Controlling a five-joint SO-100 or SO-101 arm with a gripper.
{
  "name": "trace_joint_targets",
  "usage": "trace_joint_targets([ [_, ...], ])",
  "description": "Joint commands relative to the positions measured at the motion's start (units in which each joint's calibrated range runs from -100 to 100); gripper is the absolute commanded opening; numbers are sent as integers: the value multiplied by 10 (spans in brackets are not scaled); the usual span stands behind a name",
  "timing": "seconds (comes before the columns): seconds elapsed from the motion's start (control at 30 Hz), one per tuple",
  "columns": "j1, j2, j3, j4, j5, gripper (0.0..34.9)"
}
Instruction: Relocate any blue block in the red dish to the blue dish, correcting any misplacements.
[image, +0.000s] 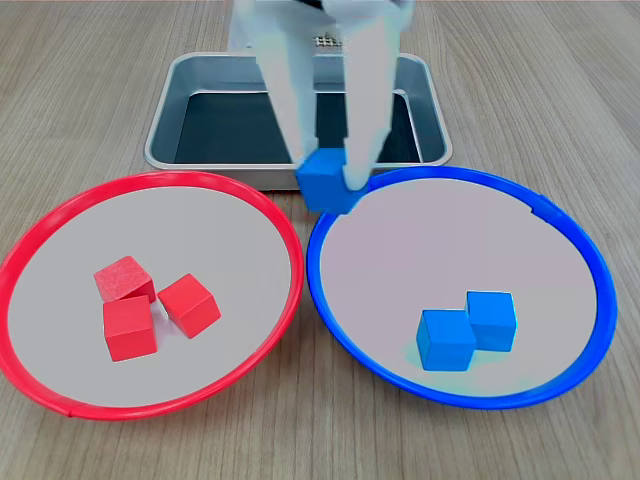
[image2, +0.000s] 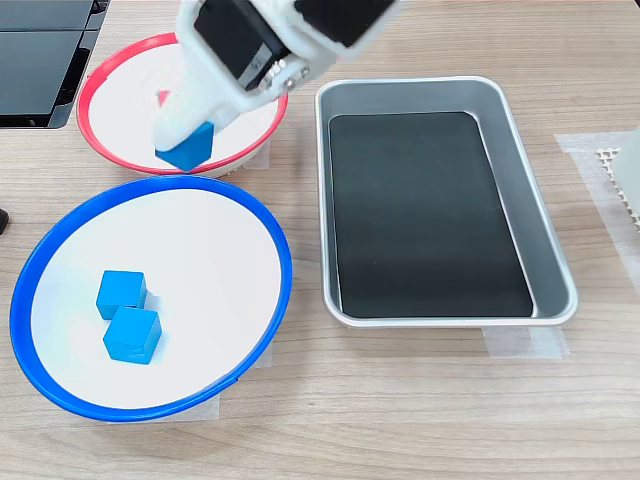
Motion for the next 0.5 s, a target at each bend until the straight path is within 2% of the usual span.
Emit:
trace_joint_targets([
  [0.0,-20,9,-9,-15,-7,4],
  [0.47,-56,133,-64,-40,-17,4],
])
